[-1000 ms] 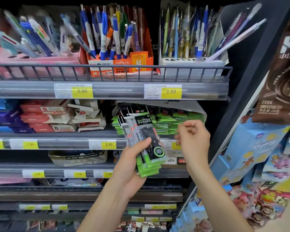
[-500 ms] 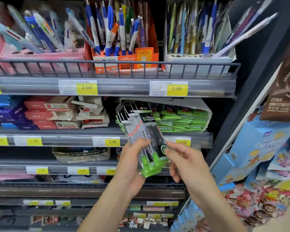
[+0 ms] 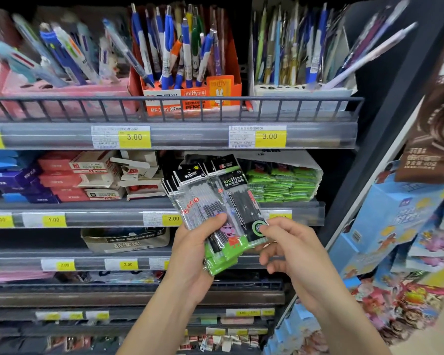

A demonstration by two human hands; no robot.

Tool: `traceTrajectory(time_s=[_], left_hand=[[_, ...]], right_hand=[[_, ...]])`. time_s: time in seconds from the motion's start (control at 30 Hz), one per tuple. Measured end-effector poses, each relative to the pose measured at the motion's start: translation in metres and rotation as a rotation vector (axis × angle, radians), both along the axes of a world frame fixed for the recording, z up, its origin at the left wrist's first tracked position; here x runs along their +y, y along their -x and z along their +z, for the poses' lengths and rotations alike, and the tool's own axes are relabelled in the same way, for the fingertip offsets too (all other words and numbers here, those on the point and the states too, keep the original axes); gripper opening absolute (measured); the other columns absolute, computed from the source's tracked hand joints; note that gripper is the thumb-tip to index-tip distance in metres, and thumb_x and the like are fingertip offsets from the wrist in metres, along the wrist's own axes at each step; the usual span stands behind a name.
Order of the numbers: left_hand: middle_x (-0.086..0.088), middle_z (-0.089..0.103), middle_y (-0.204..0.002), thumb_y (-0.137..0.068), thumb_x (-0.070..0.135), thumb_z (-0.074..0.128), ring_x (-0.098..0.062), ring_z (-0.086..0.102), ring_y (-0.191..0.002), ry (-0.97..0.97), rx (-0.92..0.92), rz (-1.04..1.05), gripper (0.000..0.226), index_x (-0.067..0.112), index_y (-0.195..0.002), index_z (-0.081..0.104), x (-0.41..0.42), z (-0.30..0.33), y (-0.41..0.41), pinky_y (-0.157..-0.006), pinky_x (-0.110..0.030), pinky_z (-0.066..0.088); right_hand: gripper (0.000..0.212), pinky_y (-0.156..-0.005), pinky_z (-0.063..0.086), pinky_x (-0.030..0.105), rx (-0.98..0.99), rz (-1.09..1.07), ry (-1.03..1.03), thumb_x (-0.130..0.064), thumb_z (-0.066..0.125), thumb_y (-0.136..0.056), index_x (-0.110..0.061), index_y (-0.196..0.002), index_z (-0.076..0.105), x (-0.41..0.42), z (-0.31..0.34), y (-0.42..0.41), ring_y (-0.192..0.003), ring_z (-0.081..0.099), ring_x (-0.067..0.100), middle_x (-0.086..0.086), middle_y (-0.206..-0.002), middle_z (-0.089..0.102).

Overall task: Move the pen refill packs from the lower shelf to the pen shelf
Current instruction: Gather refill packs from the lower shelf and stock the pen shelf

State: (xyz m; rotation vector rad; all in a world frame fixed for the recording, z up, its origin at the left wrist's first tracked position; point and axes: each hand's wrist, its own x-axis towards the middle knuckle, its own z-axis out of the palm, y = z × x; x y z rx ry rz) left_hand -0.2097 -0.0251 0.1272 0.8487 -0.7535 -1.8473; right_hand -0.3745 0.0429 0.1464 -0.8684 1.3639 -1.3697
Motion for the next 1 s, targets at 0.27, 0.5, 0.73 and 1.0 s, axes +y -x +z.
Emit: traceTrajectory(time_s=[0.27,0.5,0.73,1.0], left_hand=[[-0.021,0.079,-0.115,-0.074,0.013,0.084,-0.037,0.080,-0.095,-0.015,0.046,0.016,0.044,0.011,-0.117,0.076,-0.004,0.002,-0.010,-0.071,-0.046,0.064],[-0.023,0.078,-0.116,-0.072,0.016,0.084,-0.037,0.080,-0.093,-0.011,0.029,-0.011,0.052,0.007,-0.122,0.073,-0.002,0.006,-0.010,-0.070,-0.046,0.064],[-0.024,0.077,-0.116,-0.073,0.017,0.084,-0.038,0.079,-0.093,-0.009,0.029,-0.012,0.058,0.002,-0.128,0.069,-0.003,0.007,-0.013,-0.068,-0.043,0.063],[-0.024,0.077,-0.119,-0.071,0.018,0.083,-0.037,0.079,-0.093,-0.019,0.046,-0.020,0.065,0.003,-0.132,0.066,0.000,0.007,-0.014,-0.064,-0.042,0.063]], right_hand=[[0.014,-0.036,0.034,0.023,-0.196,-0.070,-0.006,-0.019,0.066,-0.087,-0.014,-0.078,0.057,-0.017,0.016,0.020,-0.042,0.044,0.017,0.010,-0.057,0.056],[0.008,-0.035,0.039,0.019,-0.321,-0.208,-0.012,-0.015,0.066,-0.090,-0.011,-0.084,0.062,-0.040,0.033,0.025,-0.043,0.050,0.012,0.006,-0.058,0.060],[0.036,-0.034,0.034,0.020,-0.159,-0.101,-0.061,-0.018,0.067,-0.085,-0.021,-0.049,0.069,-0.039,0.020,0.009,-0.039,0.047,0.012,0.006,-0.055,0.059],[0.038,-0.034,0.030,0.021,-0.165,-0.114,-0.044,-0.020,0.069,-0.082,-0.023,-0.045,0.066,-0.036,0.020,0.016,-0.040,0.041,0.012,0.005,-0.054,0.056]])
